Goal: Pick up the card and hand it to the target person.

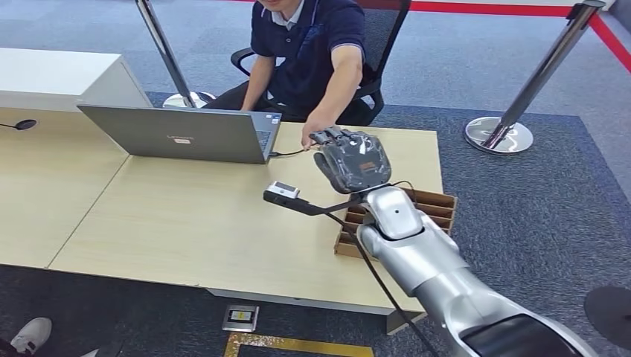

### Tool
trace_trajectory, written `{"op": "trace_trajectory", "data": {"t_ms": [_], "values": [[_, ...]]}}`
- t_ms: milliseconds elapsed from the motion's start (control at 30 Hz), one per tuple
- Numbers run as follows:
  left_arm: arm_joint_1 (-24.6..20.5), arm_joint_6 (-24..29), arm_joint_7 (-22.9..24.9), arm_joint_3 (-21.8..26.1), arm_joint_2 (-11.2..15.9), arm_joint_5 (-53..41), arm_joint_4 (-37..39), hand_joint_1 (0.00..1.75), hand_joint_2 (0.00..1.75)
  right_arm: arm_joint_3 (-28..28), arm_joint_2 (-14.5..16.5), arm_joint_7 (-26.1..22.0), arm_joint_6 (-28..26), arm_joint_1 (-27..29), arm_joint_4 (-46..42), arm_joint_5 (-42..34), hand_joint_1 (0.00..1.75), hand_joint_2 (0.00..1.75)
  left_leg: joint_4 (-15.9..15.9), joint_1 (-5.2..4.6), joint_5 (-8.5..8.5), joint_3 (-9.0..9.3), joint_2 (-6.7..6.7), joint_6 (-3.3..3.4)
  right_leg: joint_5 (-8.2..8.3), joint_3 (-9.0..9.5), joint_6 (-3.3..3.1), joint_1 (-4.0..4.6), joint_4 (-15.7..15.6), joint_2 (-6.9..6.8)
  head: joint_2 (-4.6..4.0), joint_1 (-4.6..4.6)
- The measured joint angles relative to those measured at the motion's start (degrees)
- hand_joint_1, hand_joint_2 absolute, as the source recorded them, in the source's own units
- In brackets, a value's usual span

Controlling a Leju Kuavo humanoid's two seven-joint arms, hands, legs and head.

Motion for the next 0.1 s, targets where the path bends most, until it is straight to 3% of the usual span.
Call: {"op": "trace_trajectory", "data": {"t_ms": [100], "values": [[0.0, 0.2, 0.0, 0.1, 0.0, 0.4, 0.0, 0.0, 0.0, -3.1, 0.4, -0.2, -0.1, 3.5, -5.0, -0.4, 0.0, 0.0, 0.0, 0.01, 0.0, -0.01, 0.0, 0.0, 0.0, -0.01, 0.0, 0.01, 0.0, 0.0, 0.0, -0.01]]}}
